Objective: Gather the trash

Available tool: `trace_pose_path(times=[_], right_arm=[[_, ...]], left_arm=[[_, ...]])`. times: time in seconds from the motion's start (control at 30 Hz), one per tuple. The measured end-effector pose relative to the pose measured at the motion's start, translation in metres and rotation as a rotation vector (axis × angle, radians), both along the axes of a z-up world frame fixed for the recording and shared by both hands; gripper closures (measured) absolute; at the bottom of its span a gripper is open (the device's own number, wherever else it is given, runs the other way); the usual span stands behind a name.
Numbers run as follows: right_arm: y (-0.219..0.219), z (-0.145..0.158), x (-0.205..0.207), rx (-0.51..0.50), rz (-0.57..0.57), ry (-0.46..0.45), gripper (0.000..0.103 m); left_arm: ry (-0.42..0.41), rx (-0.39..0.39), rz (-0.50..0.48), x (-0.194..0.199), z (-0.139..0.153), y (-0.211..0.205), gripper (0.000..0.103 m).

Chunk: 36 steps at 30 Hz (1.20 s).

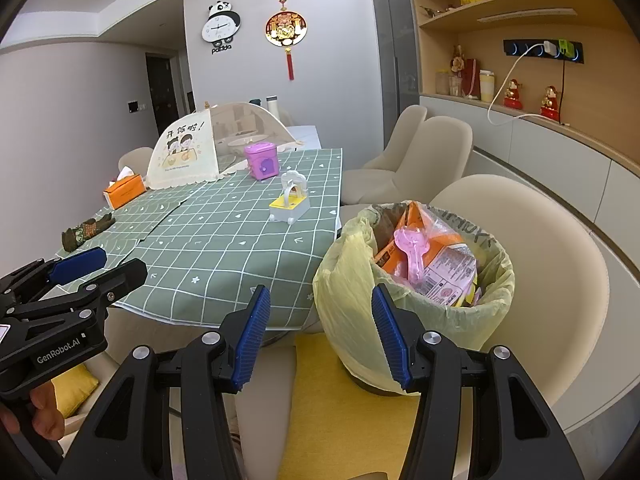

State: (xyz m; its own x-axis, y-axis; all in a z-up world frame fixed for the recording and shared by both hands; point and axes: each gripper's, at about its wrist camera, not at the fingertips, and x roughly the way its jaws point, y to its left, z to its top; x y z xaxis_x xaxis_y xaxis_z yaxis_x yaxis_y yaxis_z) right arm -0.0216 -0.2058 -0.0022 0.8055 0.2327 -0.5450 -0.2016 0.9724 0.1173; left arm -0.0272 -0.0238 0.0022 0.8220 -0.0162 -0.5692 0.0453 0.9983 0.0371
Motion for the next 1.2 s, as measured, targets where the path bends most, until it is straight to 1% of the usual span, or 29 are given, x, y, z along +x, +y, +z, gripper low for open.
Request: trace_pose_path(times=[1.0, 1.2], right_arm=[[-0.003, -0.0015, -0.0007, -0.006, 0.0, 0.005, 0.053], [-0.0023, -0.001, -0.0017, -0.006, -0.001, 0.002, 0.053]], left_arm=[[0.0, -0.001, 0.006, -0.0016, -0.0019, -0.0014, 0.041], [-0.005, -0.006, -0.007, -0.0056, -0.0015, -0.0027, 0.041]])
